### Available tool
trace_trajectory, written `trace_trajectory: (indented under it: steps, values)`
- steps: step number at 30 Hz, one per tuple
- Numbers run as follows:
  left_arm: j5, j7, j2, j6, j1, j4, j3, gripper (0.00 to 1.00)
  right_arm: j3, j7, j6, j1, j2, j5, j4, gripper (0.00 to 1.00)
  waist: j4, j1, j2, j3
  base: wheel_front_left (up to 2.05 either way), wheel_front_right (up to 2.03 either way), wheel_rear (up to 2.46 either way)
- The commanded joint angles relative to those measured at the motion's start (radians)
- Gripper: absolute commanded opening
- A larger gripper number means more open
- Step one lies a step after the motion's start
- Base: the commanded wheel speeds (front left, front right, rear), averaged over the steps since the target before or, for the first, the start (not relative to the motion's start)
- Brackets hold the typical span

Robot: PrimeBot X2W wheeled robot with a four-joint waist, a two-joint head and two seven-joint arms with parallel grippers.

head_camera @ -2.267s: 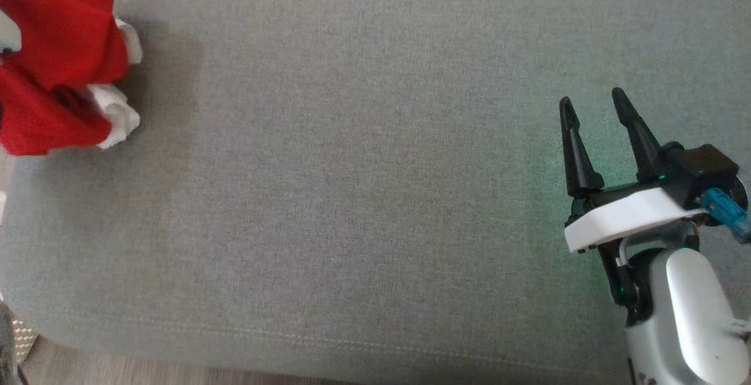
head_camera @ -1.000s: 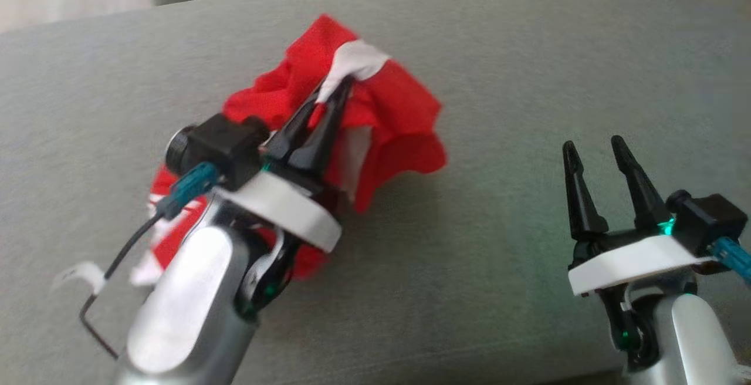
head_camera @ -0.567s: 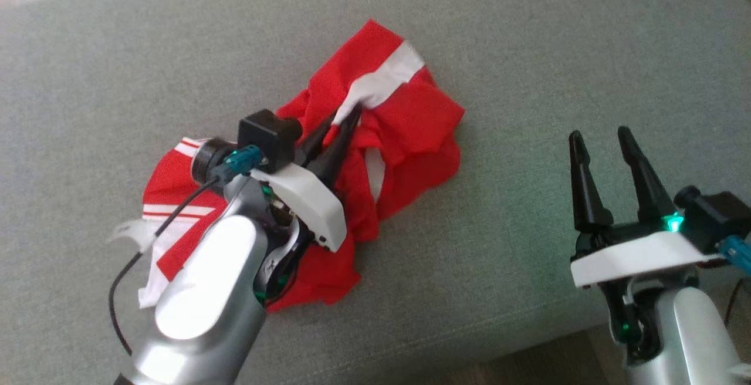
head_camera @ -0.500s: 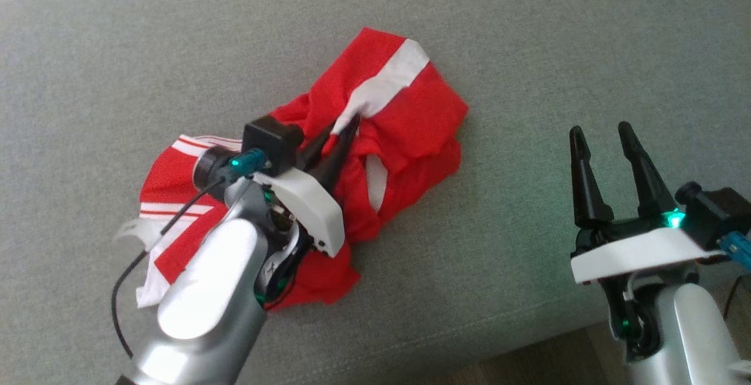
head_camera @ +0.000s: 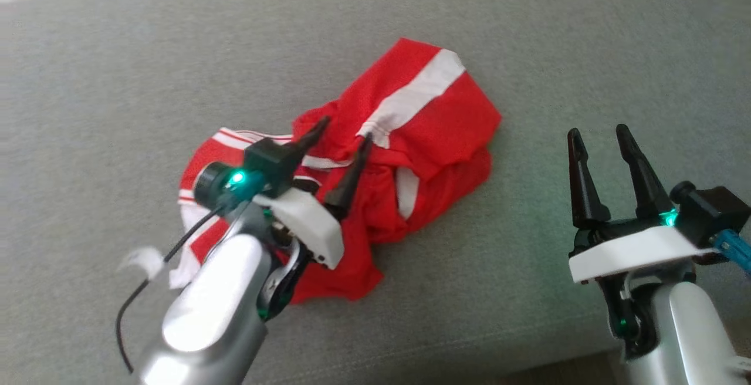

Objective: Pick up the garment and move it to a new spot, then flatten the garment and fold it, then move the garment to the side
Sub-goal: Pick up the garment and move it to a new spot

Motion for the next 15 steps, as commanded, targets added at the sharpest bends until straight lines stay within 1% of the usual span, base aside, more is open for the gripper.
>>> trace_trajectory:
  steps: [1, 6, 10, 15]
  values:
    - [0.002, -0.014, 0.02, 0.007, -0.01, -0.039, 0.042, 1.0, 0.018, -0.003, -0.001, -0.029, -0.004, -0.008, -0.032, 1.0, 0.02, 0.0, -0.0001, -0.017, 0.0, 0.0, 0.0]
    - [-0.014, -0.091, 0.042, 0.076, 0.049, -0.099, 0.109, 1.0, 0.007, 0.015, -0.001, -0.017, -0.004, -0.023, -0.037, 1.0, 0.071, 0.0, -0.0001, -0.048, 0.0, 0.0, 0.0]
    - [-0.03, -0.126, 0.062, 0.125, 0.094, -0.133, 0.166, 1.0, 0.003, 0.029, -0.001, -0.01, -0.004, -0.032, -0.038, 1.0, 0.106, 0.0, -0.0001, -0.071, 0.0, 0.0, 0.0]
    - [-0.048, -0.153, 0.094, 0.169, 0.154, -0.163, 0.231, 1.0, -0.001, 0.044, -0.001, -0.001, -0.004, -0.048, -0.039, 1.0, 0.139, 0.0, -0.0001, -0.094, 0.0, 0.0, 0.0]
